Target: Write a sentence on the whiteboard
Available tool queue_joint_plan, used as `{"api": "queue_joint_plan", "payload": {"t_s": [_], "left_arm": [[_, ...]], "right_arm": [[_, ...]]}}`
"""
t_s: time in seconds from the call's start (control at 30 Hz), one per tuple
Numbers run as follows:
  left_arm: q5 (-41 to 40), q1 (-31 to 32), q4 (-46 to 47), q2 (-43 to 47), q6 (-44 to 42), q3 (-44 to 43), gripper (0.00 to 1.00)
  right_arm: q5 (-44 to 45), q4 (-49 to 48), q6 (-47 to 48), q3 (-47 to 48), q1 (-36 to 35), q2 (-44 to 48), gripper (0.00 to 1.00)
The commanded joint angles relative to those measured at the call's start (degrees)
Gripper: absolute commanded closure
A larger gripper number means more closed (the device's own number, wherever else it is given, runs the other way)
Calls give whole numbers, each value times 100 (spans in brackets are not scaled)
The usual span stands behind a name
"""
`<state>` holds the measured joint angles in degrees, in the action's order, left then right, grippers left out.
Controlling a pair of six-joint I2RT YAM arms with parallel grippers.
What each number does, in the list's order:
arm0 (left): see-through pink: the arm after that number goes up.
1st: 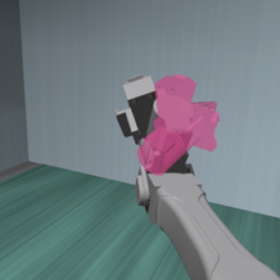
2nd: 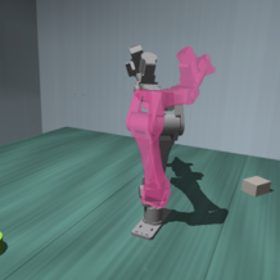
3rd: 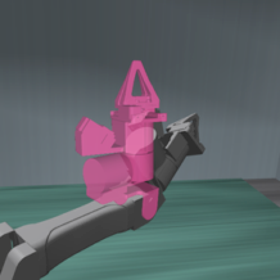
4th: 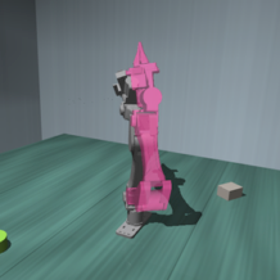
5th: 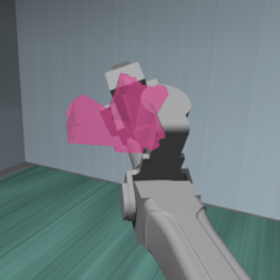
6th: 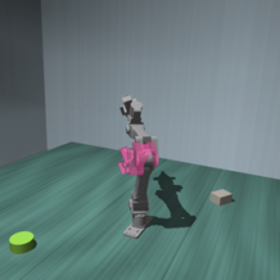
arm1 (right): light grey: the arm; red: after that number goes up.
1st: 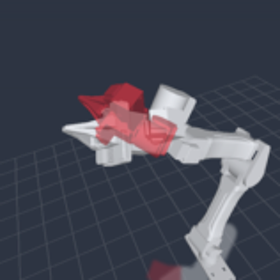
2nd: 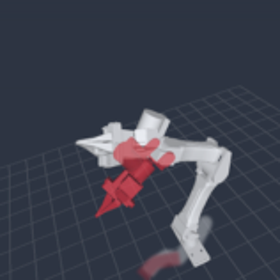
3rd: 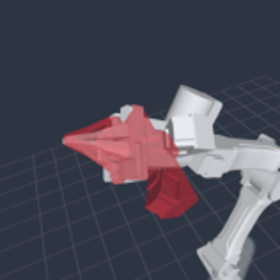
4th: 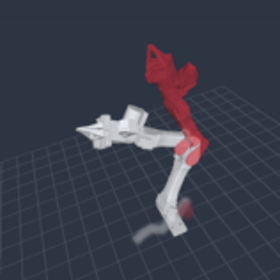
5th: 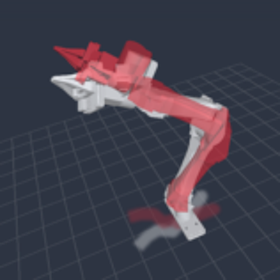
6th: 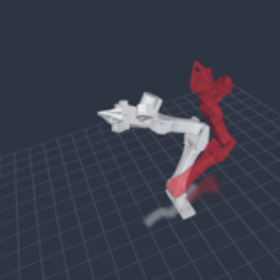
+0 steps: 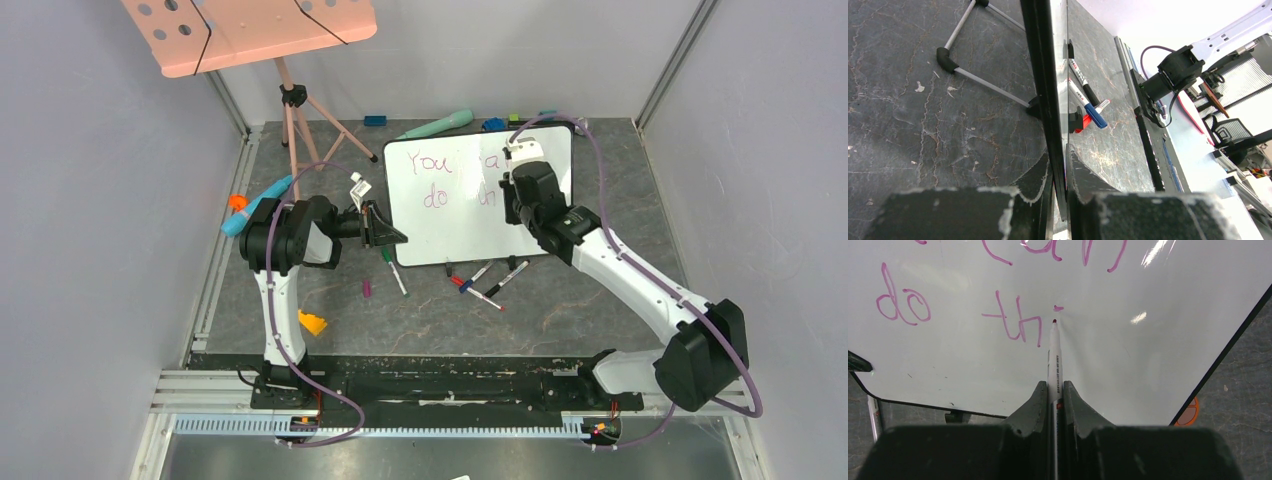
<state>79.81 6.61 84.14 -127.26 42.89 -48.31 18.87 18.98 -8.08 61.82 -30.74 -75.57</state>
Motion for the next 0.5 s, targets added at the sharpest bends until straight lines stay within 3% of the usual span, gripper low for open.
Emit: {"api": "queue_joint_plan", "payload": {"t_s": [0.0, 0.47], "left_arm": [[30, -2, 507, -115, -326, -109, 98], [26, 0, 507, -106, -320, -108, 98]], "right_arm": [[33, -53, -14, -18, 30, -24, 100], [243, -83, 16, 150, 48, -365, 100]]}}
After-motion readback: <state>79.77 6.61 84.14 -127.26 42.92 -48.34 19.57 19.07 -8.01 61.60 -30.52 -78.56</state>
